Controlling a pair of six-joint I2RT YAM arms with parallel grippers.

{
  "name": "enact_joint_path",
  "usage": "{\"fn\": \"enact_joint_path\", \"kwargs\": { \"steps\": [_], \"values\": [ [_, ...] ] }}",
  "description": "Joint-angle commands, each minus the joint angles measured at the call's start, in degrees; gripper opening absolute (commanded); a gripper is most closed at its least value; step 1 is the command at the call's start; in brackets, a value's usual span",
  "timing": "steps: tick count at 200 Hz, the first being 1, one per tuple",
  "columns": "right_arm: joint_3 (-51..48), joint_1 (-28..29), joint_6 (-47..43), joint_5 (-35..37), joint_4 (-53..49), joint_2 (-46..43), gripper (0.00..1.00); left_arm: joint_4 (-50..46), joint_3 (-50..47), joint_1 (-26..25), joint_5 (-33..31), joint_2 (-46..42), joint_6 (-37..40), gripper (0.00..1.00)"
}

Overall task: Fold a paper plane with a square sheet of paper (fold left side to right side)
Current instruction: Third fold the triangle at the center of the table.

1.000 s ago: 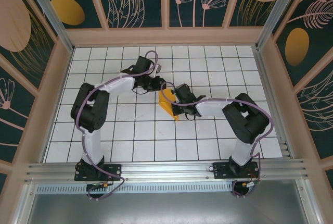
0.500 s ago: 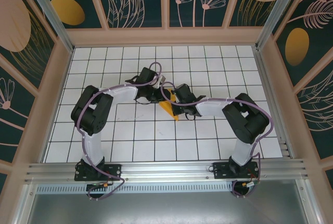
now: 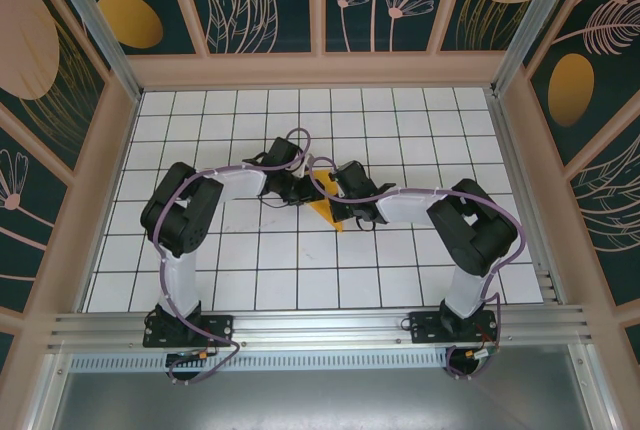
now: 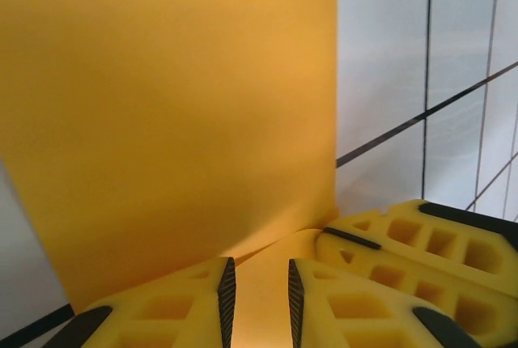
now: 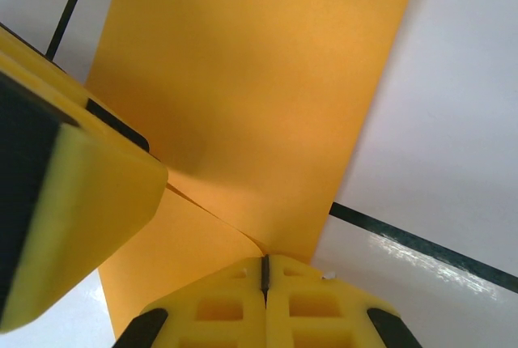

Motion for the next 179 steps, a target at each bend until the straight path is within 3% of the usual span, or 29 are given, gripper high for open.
{"fn": "enact_joint_path", "kwargs": {
  "steps": [1,40,98,119,157,179],
  "values": [
    [-0.7,0.3,0.2,0.1,-3.7,3.0,0.0,0.9,-1.1,-0.3,-1.4,1.6,0.2,0.28],
    [0.9,0.0,0.2,-0.7,-4.4,0.3,0.0,0.8,-2.1,-0.3,-3.4,3.4,0.6,0.28],
    [3.3,-2.4,2.5,-4.0,-8.8,-9.3,0.31,2.4,-4.7,-0.2,-4.1,3.9,-0.1,0.27],
    [3.0,-2.5,3.3,-9.0,-10.3,-12.1,0.37,2.4,-4.7,-0.3,-4.2,3.8,-0.2,0.27],
    [0.1,-2.3,8.0,-25.0,-6.1,-12.7,0.36,2.4,-4.5,-0.3,-4.5,3.5,-0.1,0.27],
    [-0.9,-2.3,9.3,-27.3,-4.0,-11.2,0.35,2.4,-4.5,-0.3,-4.5,3.6,0.0,0.27]
  ]
}}
